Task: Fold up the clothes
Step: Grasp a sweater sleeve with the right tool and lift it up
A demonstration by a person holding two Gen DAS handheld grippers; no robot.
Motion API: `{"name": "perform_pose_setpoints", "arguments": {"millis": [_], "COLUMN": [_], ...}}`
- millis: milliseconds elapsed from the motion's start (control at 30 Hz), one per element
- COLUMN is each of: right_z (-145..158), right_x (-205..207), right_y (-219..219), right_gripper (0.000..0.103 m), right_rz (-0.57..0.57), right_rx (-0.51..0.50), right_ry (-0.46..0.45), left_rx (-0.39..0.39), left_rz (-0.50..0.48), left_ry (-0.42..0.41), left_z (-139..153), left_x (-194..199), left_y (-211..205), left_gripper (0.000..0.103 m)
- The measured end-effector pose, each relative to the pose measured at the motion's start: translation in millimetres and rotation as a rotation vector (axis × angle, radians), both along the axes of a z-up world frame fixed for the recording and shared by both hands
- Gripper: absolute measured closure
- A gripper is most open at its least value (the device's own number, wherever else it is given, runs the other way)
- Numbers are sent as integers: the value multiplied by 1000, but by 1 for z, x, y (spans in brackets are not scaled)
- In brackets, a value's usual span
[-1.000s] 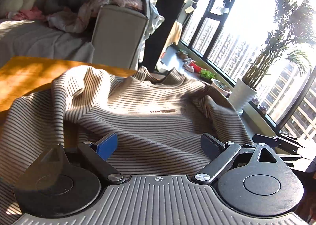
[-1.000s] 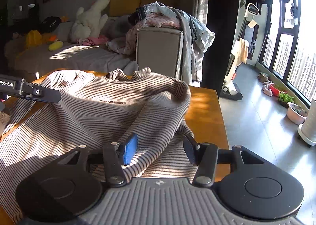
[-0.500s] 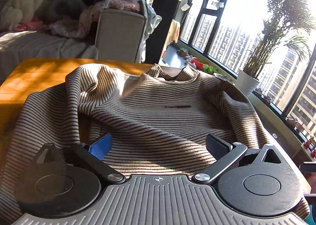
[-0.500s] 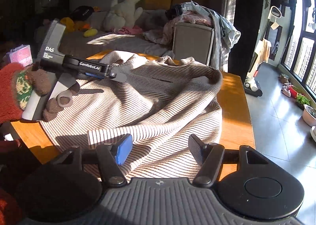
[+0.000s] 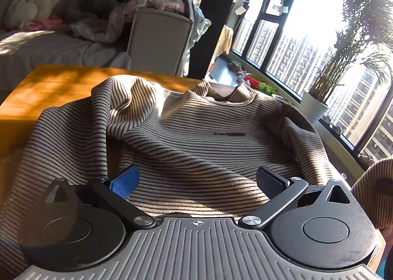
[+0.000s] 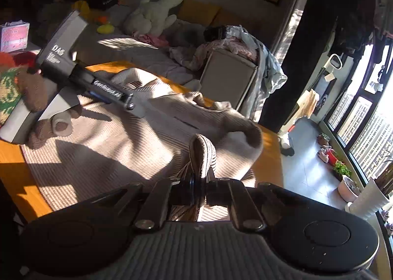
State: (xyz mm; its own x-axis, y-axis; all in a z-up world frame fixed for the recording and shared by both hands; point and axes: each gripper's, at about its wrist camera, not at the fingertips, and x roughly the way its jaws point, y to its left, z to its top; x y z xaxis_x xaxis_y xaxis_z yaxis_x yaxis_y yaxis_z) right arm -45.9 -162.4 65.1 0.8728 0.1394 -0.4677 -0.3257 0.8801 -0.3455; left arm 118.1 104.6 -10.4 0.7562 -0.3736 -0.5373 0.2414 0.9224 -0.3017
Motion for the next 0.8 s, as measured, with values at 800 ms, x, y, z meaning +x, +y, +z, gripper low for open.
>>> {"name": "perform_pose_setpoints", "arguments": {"millis": [800], "right_z": [139], "right_x": [237], "right_y": [-8], "right_gripper": [96], "right_rz": [-64], "right_rx": [308], "right_ry": [-70], "left_rx": [-3], "left_rz": [-22], "left_ry": [25], "left_z": [-2], "left_x": [3], "left_y": [-3], "left_gripper": [0]}}
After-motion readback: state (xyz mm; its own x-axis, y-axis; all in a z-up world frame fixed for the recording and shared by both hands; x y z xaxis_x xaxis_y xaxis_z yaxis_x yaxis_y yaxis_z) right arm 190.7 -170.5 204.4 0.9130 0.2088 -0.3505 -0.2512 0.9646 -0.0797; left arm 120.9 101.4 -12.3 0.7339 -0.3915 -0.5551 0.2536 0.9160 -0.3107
